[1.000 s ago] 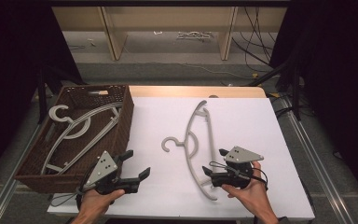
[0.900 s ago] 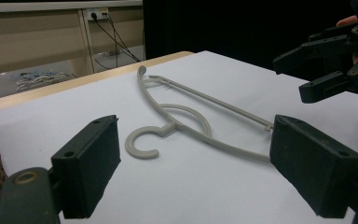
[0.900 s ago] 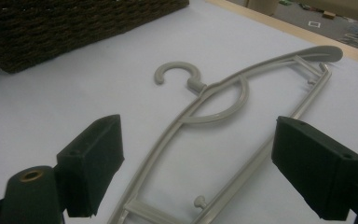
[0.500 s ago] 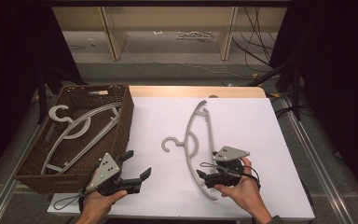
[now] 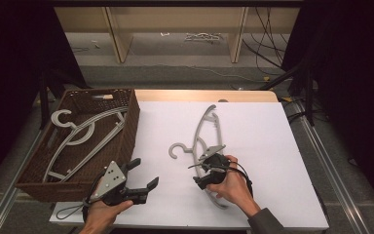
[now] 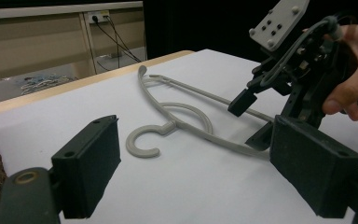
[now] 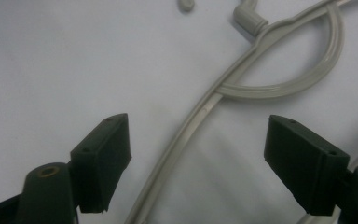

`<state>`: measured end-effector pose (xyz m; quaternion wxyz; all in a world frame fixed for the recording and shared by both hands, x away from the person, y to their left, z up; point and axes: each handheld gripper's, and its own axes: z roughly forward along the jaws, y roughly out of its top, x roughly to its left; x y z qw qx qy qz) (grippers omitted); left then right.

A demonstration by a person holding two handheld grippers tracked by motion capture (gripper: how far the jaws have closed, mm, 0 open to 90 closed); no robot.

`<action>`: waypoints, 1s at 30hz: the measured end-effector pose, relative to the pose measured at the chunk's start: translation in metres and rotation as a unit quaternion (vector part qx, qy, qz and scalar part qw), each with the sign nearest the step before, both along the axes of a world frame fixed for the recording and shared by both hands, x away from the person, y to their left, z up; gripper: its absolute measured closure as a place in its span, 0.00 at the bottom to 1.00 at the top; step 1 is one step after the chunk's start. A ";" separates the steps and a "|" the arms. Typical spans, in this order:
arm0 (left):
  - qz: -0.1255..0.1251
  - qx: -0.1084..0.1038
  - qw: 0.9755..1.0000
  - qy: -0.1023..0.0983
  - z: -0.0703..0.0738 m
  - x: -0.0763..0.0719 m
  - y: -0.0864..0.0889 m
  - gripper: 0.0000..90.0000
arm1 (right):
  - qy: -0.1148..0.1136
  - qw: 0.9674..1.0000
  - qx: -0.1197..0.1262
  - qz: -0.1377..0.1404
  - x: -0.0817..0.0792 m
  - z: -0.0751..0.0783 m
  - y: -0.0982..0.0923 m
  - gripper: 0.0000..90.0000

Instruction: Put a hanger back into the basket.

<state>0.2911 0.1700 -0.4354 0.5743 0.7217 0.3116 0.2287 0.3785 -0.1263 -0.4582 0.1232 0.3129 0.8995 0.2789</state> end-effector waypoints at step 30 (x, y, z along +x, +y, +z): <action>-0.003 0.000 1.000 0.004 0.000 0.001 0.000 0.18 | 0.090 0.994 -0.055 -0.024 0.037 -0.007 0.022 0.70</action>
